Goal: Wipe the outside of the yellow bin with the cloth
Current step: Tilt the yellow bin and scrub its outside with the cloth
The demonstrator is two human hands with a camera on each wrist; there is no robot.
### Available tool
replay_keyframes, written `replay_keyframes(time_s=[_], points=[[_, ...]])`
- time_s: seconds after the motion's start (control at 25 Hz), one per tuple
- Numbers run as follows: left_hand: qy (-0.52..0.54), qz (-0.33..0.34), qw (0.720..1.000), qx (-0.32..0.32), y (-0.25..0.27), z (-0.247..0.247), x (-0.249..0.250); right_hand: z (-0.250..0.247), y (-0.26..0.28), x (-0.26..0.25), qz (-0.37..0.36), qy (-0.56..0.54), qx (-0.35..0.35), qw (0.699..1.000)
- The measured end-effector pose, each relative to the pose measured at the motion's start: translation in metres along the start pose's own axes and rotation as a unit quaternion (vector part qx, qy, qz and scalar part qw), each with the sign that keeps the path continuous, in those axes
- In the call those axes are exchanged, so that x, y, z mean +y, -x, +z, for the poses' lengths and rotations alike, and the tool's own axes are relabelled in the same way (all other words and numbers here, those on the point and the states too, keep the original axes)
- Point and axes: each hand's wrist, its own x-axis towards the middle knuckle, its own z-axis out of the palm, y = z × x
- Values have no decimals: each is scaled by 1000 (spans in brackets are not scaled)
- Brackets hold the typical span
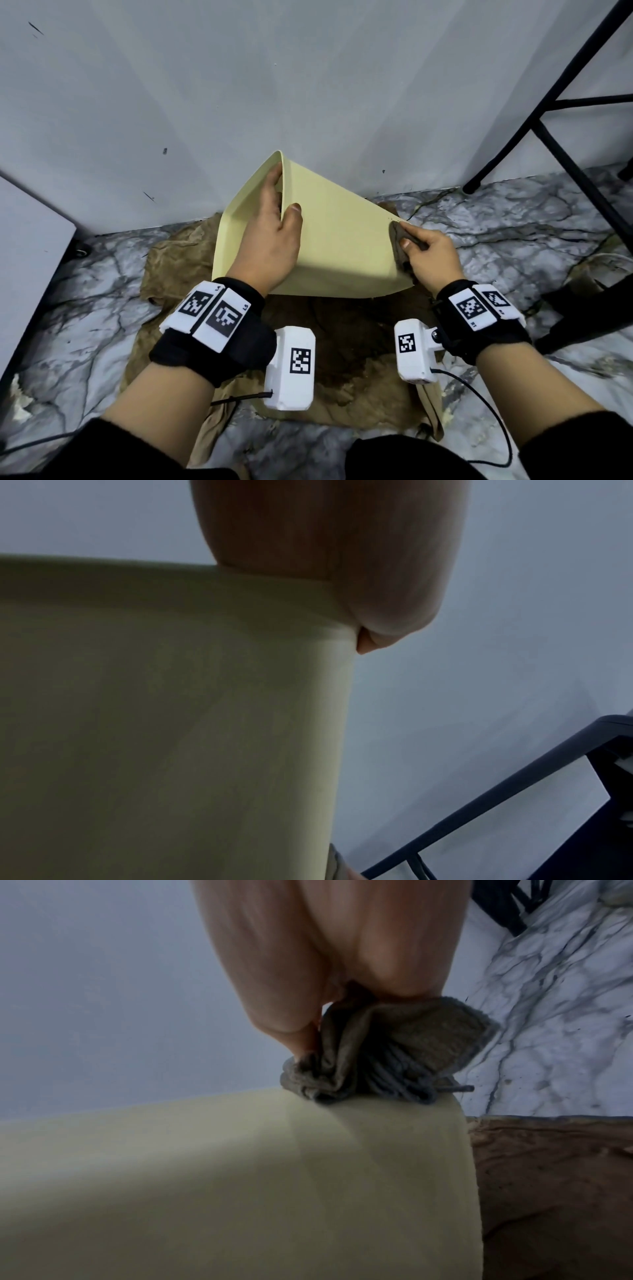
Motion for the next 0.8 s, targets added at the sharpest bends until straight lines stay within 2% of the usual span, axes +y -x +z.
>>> replay_keyframes(time_s=[0.08,0.16,0.28,0.36,0.44,0.56,0.8], points=[[-31,2,999,-27,-1,2,5,-3,0,6,7,0,7,1000],[-30,-1,999,-23,-4,4,10,-4,3,8,4,2,17,1000],[-14,-35,998,49,-9,4,15,-3,11,7,-13,2,27,1000],[-50,-34,992,111,-8,4,14,-3,19,4,-23,7,36,999],[-45,-28,988,145,-5,5,11,-2,29,1,-31,17,47,998],[29,-20,987,156,-1,5,12,6,45,-11,-83,29,53,995],[18,38,990,137,5,17,3,33,73,-73,-253,32,61,965]])
